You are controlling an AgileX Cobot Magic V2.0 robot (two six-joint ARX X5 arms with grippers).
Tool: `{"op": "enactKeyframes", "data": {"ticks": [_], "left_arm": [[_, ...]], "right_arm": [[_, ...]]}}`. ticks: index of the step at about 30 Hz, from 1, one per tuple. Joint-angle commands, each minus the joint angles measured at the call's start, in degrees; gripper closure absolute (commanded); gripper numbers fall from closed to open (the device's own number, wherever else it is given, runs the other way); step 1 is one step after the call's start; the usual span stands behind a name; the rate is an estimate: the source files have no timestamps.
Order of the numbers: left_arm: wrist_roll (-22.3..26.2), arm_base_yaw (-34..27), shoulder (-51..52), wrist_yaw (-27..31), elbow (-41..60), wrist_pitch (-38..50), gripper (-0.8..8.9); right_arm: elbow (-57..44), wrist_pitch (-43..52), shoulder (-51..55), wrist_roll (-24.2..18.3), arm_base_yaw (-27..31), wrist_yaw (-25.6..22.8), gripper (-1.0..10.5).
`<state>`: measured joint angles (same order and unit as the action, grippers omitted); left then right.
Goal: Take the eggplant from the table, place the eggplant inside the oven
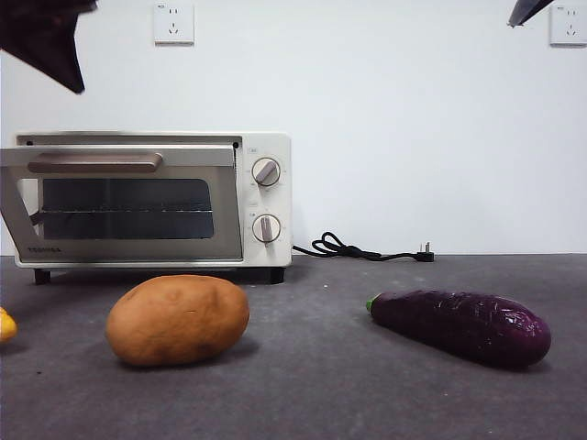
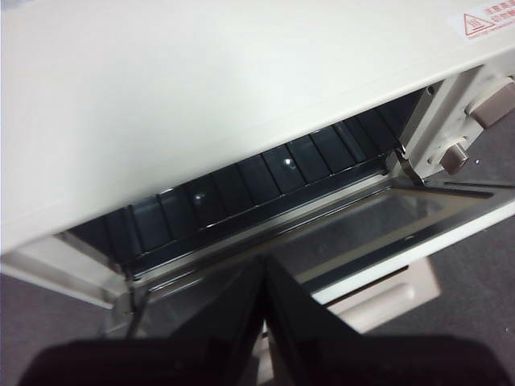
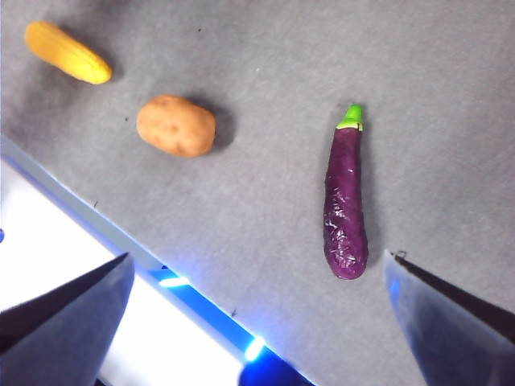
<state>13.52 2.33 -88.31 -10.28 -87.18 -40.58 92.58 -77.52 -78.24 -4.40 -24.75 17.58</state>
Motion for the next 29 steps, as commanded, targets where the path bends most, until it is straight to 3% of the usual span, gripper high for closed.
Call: {"op": "enactKeyframes", "data": {"ticks": [1, 7, 11, 17, 19, 22, 29], "left_arm": [[0.4, -0.3, -2.7, -0.6, 0.5, 0.3, 8.19], [-0.1, -0.3, -7.0, -1.0, 0.5, -1.3, 8.19], [-0.3, -0.3, -7.7, -5.2, 0.5, -2.4, 8.19], [-1.3, -0.3, -7.7, -5.3, 0.5, -4.0, 8.19], [-1.8, -0.3, -7.6, -7.6, 0.5, -4.2, 8.19], [-2.7, -0.3, -6.3, -13.2, 0.5, -4.3, 8.19], [-4.2, 0.0, 2.1, -13.7, 0.5, -3.9, 8.19]], "right_arm": [[0.0, -1.0, 0.1, -0.3, -0.1, 0.2, 3.8], [0.0, -0.9, 0.1, -0.3, -0.1, 0.1, 3.8], [0.0, -0.2, 0.1, -0.3, -0.1, 0.0, 3.8], [0.0, 0.3, 0.1, -0.3, -0.1, -0.1, 3.8], [0.0, 0.4, 0.1, -0.4, -0.1, -0.1, 3.8], [0.0, 0.8, 0.1, -0.3, -0.1, -0.6, 3.8], [0.0, 0.8, 0.1, -0.4, -0.1, -0.7, 3.8]]}}
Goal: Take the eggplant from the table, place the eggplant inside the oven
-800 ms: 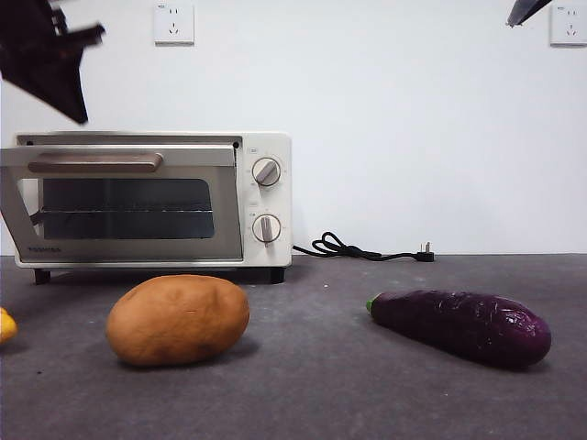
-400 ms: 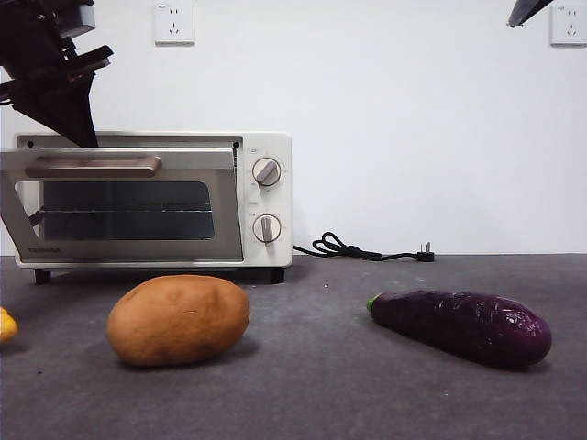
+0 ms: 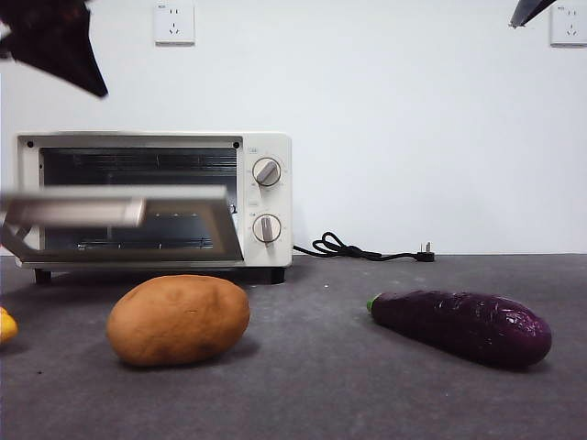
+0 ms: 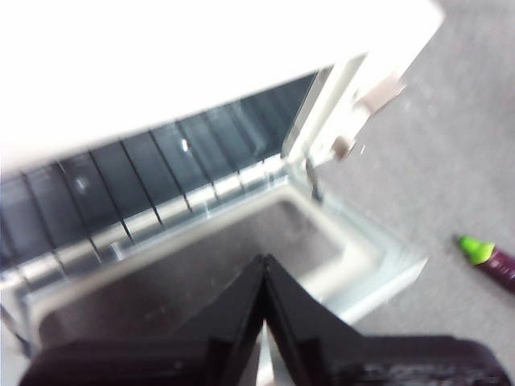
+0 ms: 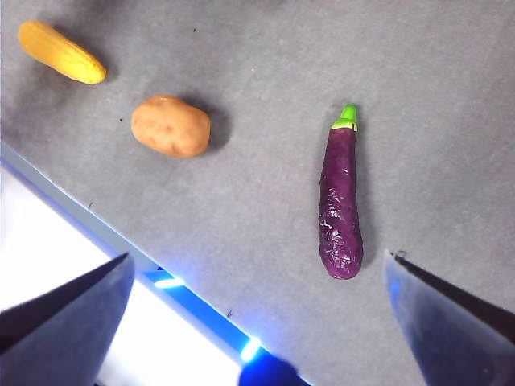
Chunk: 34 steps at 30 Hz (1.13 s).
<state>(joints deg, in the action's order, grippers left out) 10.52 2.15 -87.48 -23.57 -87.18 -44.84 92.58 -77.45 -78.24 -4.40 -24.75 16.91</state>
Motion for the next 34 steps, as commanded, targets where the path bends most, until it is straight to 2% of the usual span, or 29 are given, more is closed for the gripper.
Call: {"op": "enactKeyframes", "data": {"ticks": [1, 15, 22, 27, 34], "left_arm": [[-1.4, 0.1, 2.8, -0.4, 0.5, 0.3, 8.19], [-2.9, -0.1, 19.9, 0.3, 0.5, 0.0, 8.19], [-3.1, -0.1, 29.0, 5.8, 0.5, -2.3, 8.19], [-3.1, -0.1, 35.3, 11.8, 0.5, -4.9, 8.19], [-3.0, -0.1, 41.1, 14.9, 0.5, -8.1, 8.19]], "right_arm": [[0.0, 0.7, 0.1, -0.4, -0.1, -0.1, 3.8], [0.0, 0.4, 0.1, -0.3, -0.1, -2.1, 3.8], [0.0, -0.8, 0.1, -0.3, -0.1, -3.6, 3.8], [-1.3, -0.6, 0.1, -0.2, -0.1, -3.9, 3.8], [-11.2, 4.9, 0.0, -0.2, -0.1, -3.9, 3.8]]}}
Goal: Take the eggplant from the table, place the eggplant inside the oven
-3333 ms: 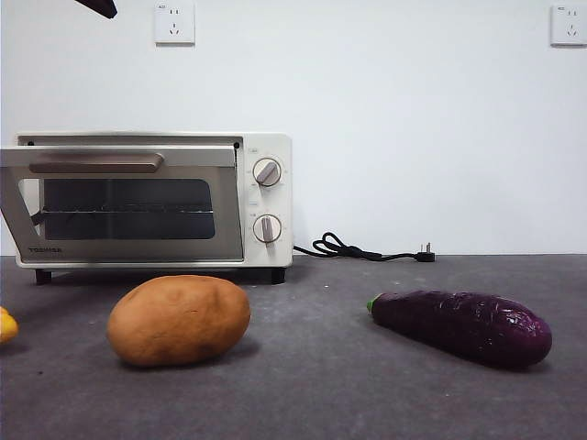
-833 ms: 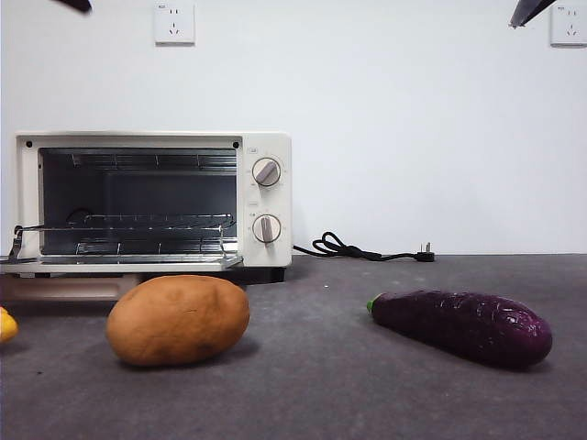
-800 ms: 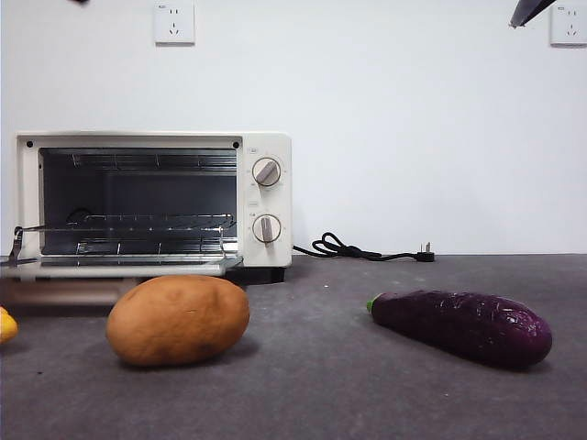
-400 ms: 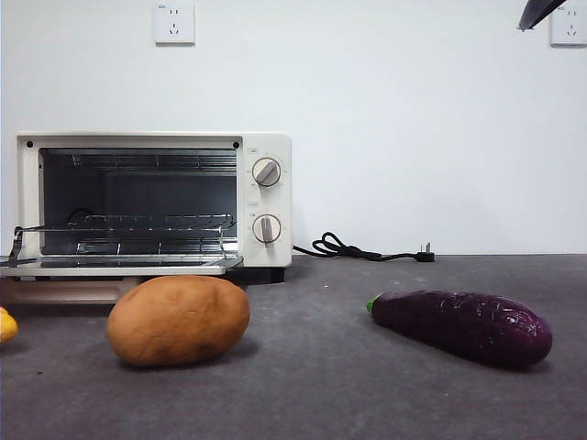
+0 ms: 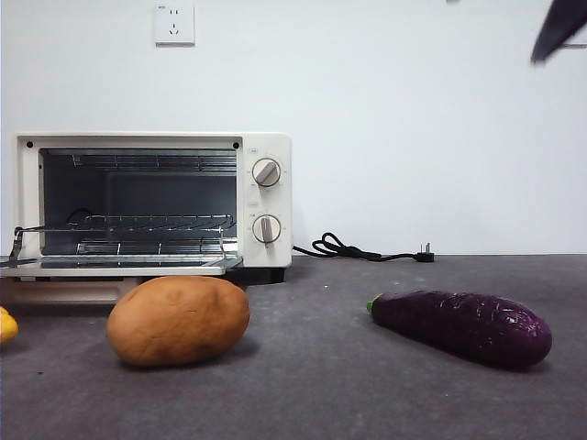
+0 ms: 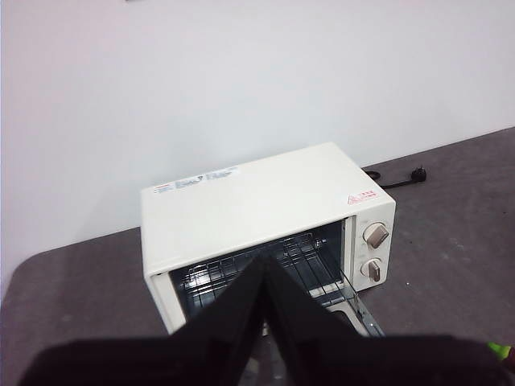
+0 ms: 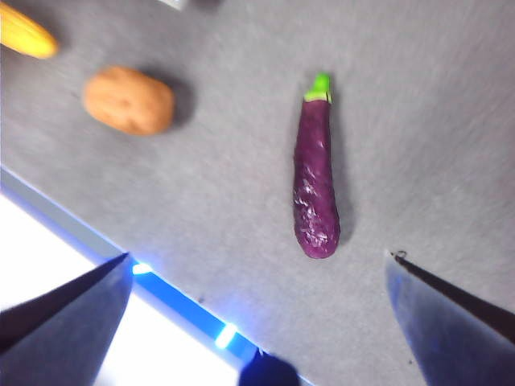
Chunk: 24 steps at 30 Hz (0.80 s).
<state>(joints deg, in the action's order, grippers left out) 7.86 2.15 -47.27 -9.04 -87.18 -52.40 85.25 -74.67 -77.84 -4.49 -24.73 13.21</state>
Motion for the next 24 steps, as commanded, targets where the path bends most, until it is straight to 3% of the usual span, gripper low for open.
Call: {"op": "enactKeyframes", "data": {"ticks": [1, 13, 24], "left_arm": [[-0.4, -0.1, 1.5, 0.3, 0.5, -1.0, 8.19], [-0.9, 0.1, 2.0, 0.0, 0.5, -4.6, 8.19], [-0.9, 0.2, 2.0, -0.2, 0.5, -5.2, 8.19]], "right_arm": [[-6.3, 4.0, -0.4, 0.0, -0.1, -0.2, 3.8], [-25.4, 21.7, -3.1, 2.9, -0.1, -1.3, 3.8], [-29.0, 28.1, -13.5, 4.0, -0.1, -1.7, 3.8]]}}
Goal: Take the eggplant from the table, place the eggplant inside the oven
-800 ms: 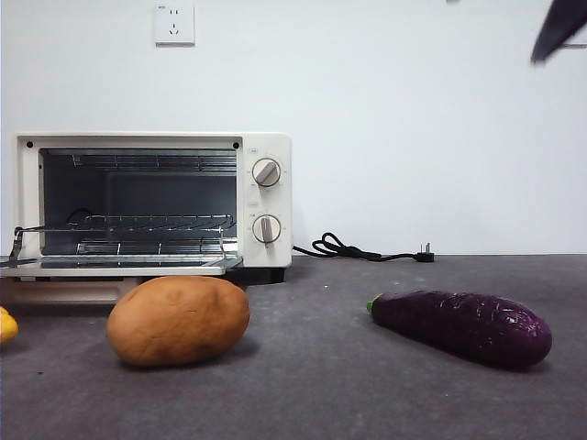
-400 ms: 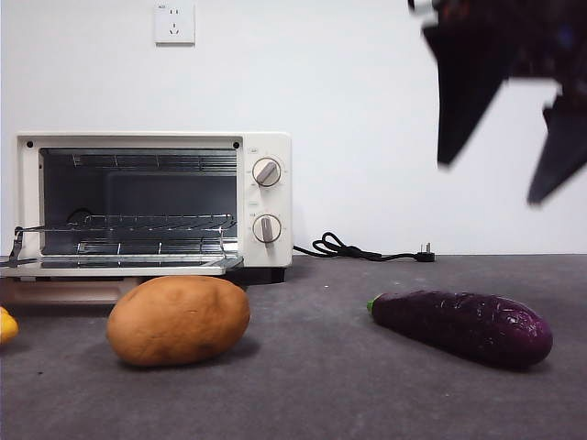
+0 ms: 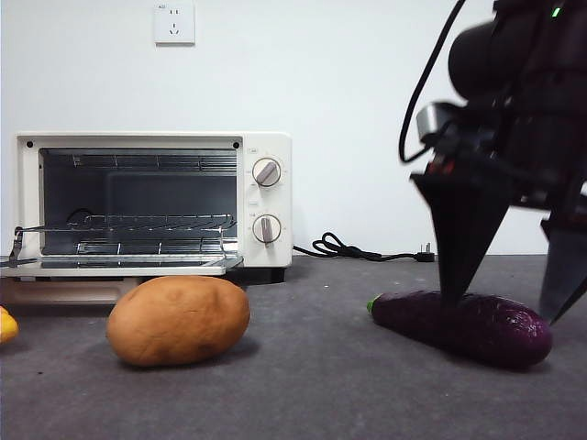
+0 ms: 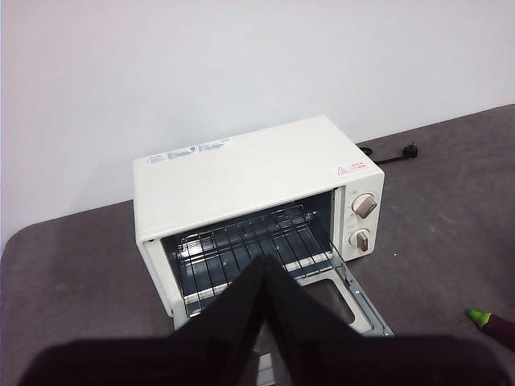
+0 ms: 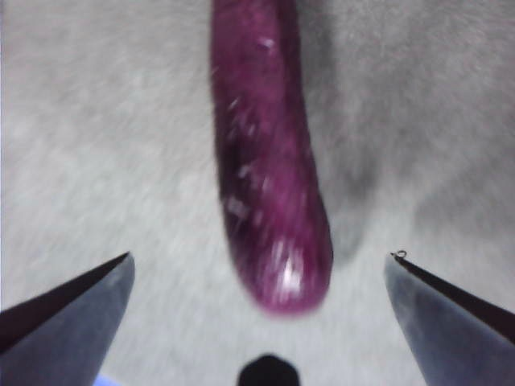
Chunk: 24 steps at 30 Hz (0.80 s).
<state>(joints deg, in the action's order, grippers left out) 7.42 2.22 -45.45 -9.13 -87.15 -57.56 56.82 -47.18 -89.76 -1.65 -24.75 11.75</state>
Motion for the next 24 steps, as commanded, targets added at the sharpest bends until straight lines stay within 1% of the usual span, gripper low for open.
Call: {"op": "enactKeyframes", "data": {"ticks": [1, 3, 4, 7, 9, 13, 14, 17, 24], "left_arm": [[-0.4, 0.1, 0.2, -0.1, 0.5, -0.1, 8.19], [-0.4, 0.1, 0.2, -0.1, 0.5, -0.1, 8.19], [-0.4, 0.1, 0.2, -0.1, 0.5, -0.1, 8.19], [-0.4, 0.1, 0.2, 0.0, 0.5, -0.1, 8.19], [-0.4, 0.1, 0.1, 0.0, 0.5, 0.0, 8.19], [-0.4, 0.1, -0.2, 0.0, 0.5, 0.0, 8.19], [-0.3, 0.1, -0.3, 0.0, 0.5, 0.0, 8.19], [-0.2, 0.1, -0.7, 0.0, 0.5, 0.0, 8.19], [0.1, 0.1, -1.8, 0.2, 0.5, 0.0, 8.19]], "right_arm": [[-0.5, 1.0, -2.5, 1.5, -0.1, -0.5, 3.8], [-0.5, 1.2, -3.5, 1.6, -0.1, -0.8, 3.9], [-0.5, 1.1, -4.0, 1.7, -0.1, -1.4, 4.2], [-0.5, 0.9, -4.6, 1.7, -0.1, -2.2, 5.7], [-0.5, 0.9, -4.6, 1.7, -0.1, -2.2, 6.3], [-0.5, 0.9, -4.6, 1.7, -0.1, -2.2, 8.7], [-0.5, 0.9, -4.6, 1.6, -0.2, -2.2, 9.0], [-0.5, 0.9, -4.6, 1.6, -0.8, -2.1, 9.5], [-0.4, 0.7, -3.6, 1.6, -3.5, -2.1, 9.6]]}}
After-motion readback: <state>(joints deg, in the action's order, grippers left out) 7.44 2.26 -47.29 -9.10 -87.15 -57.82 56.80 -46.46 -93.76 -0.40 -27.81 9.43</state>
